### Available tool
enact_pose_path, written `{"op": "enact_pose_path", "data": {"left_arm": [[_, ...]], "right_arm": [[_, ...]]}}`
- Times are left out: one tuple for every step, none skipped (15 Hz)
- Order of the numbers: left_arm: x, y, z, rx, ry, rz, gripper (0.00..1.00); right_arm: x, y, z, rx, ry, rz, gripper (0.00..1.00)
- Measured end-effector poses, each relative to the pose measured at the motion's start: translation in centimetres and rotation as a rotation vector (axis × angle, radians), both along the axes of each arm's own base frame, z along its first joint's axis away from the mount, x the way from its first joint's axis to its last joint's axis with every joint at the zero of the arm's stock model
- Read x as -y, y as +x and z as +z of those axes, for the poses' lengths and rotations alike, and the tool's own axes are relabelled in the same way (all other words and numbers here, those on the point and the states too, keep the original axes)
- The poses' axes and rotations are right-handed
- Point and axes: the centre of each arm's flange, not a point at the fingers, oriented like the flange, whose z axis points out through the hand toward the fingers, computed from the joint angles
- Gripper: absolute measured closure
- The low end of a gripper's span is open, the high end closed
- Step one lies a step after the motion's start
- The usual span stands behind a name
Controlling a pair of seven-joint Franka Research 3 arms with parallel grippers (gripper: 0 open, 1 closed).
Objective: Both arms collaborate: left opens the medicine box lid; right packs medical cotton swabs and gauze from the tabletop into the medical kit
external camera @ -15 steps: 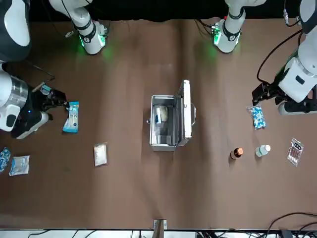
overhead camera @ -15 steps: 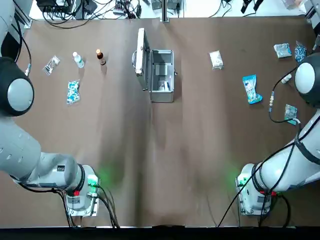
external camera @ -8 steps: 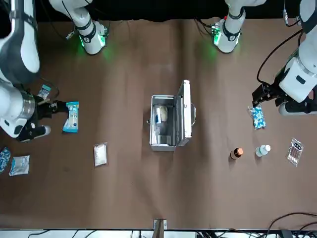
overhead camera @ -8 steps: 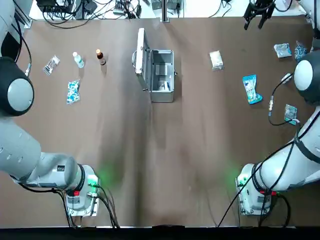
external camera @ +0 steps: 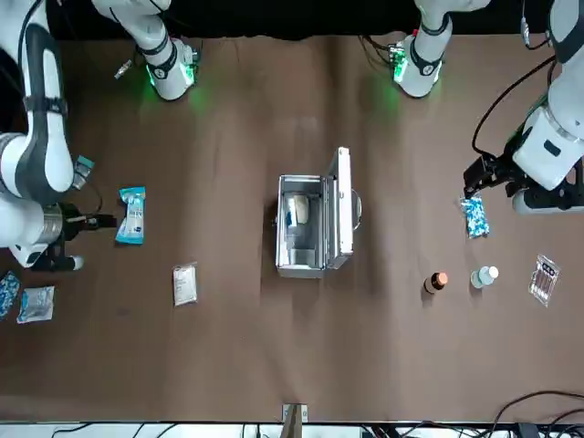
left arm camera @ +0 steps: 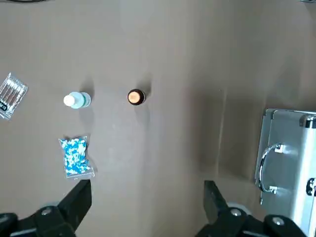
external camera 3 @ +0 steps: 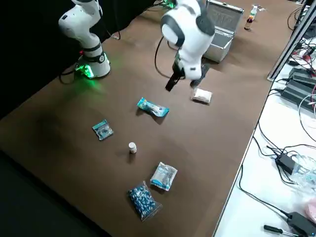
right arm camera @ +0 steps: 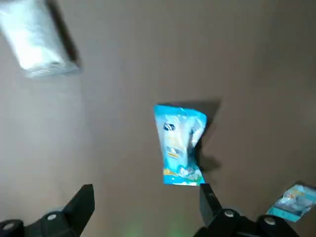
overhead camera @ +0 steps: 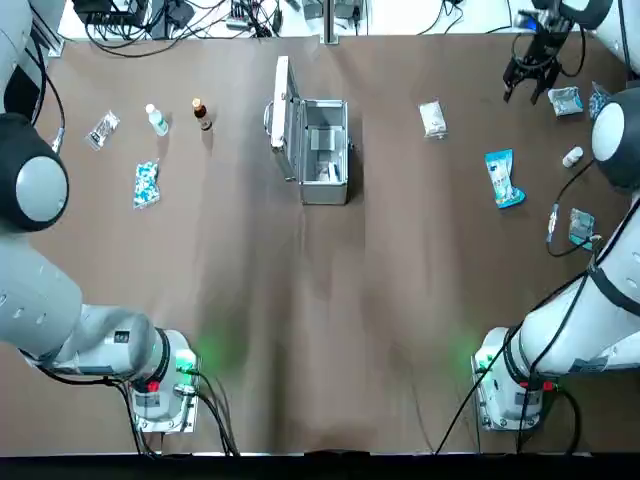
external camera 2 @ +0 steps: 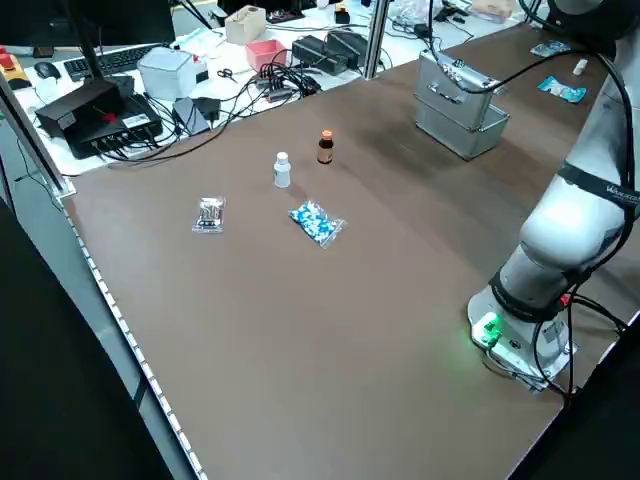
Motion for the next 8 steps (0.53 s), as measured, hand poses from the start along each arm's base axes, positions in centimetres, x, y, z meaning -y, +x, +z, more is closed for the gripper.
{"op": "enact_pose_path", "data": {"left_arm": [[0.1,0.1,-0.2,-0.002,0.000,-0.001,0.00],[0.2,0.2,-0.4,-0.003,-0.001,-0.003,0.00],[0.2,0.3,-0.5,-0.003,-0.001,-0.003,0.00],[0.2,0.3,-0.5,-0.001,-0.002,-0.003,0.00],[0.2,0.3,-0.4,0.000,-0.002,-0.003,0.00],[0.2,0.3,-0.4,0.002,-0.002,-0.003,0.00],[0.2,0.3,-0.3,0.003,-0.002,-0.003,0.00],[0.2,0.3,-0.3,0.004,-0.002,-0.003,0.00]], "right_arm": [[0.4,-0.4,-1.6,-0.031,-0.004,-0.003,0.08],[0.5,-0.9,-3.2,-0.063,-0.008,-0.003,0.09],[0.7,-1.3,-4.7,-0.078,-0.021,0.002,0.17],[0.9,-1.6,-6.1,-0.084,-0.041,0.012,0.25],[1.1,-2.0,-7.3,-0.088,-0.060,0.025,0.26],[1.1,-2.4,-8.5,-0.097,-0.071,0.033,0.27],[1.1,-2.8,-9.5,-0.111,-0.076,0.039,0.28],[1.0,-3.1,-10.5,-0.125,-0.078,0.042,0.30]]}}
